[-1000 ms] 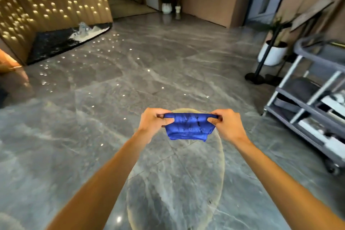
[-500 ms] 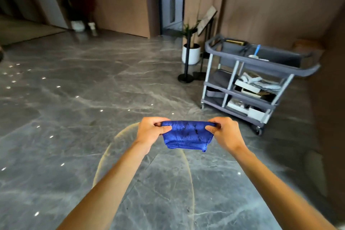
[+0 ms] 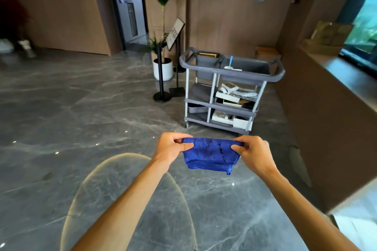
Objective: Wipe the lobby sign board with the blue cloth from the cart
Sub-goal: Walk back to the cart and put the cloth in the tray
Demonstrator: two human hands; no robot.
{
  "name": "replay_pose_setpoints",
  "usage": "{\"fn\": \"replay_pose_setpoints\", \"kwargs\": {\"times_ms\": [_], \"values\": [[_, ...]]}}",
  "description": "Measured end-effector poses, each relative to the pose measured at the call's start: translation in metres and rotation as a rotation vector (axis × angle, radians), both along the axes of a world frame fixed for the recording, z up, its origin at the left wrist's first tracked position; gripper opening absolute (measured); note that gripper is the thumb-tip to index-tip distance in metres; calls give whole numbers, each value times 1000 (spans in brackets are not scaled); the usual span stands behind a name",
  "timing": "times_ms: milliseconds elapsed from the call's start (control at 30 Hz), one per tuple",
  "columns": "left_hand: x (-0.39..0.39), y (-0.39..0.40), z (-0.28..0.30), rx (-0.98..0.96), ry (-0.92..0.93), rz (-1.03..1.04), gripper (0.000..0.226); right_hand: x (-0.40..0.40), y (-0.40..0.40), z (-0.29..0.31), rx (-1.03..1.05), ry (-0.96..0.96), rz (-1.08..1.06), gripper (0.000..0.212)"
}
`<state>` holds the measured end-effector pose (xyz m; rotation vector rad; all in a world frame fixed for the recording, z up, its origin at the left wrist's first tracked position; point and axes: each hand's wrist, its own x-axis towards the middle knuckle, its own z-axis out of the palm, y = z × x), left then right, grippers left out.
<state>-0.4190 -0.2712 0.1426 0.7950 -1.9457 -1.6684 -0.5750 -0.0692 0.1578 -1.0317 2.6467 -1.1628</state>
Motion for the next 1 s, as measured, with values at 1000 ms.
{"fn": "replay_pose_setpoints", "kwargs": {"times_ms": [1000], "values": [[-338,-23,4,10,0,-139,29,-310,1,-7,-25,0,-150,10]]}}
